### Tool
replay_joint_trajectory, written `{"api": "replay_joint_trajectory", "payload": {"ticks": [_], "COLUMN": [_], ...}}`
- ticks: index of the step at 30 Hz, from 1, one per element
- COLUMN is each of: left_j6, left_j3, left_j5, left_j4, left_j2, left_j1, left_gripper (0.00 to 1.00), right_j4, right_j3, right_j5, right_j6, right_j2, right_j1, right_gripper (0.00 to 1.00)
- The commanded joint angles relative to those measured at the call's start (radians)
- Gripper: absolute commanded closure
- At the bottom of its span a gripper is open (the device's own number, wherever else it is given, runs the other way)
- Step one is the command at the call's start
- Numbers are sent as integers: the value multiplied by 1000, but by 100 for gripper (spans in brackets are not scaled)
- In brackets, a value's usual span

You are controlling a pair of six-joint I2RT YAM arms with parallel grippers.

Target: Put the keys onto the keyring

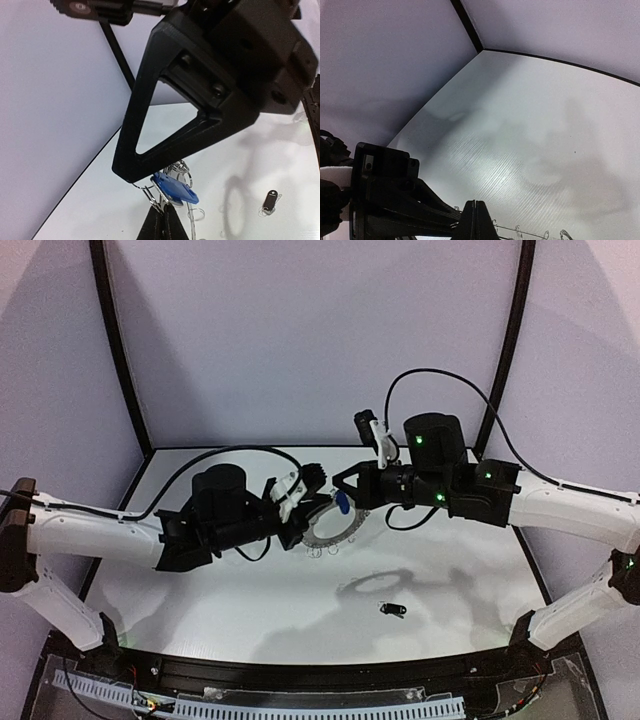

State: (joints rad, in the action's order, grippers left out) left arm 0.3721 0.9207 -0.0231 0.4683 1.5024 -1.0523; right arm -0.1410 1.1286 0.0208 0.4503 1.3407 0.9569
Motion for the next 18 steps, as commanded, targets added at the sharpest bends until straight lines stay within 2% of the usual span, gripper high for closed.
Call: {"api": "replay_joint_trajectory", "payload": {"ticks": [1,7,13,18], "left_j6": [53,108,175,203], "left_j3": [-49,-113,-161,-167], "left_j5": [117,176,232,272], "left_j4": [124,191,272,301], "left_j2": [-76,-107,-111,-114], "left_j1": [-5,-5,-6,-5], "left_gripper": [99,99,99,99], "right_j4": [-14,-20,-190,-308], "right_j3": [-22,-27,41,91], "right_j5": [-43,-212,-428,-505], "right_j6": [55,120,97,100], "right_j2": [-7,26,100,169], "right_j1": [-42,-118,-181,-199], "right_gripper": [100,100,100,100]}}
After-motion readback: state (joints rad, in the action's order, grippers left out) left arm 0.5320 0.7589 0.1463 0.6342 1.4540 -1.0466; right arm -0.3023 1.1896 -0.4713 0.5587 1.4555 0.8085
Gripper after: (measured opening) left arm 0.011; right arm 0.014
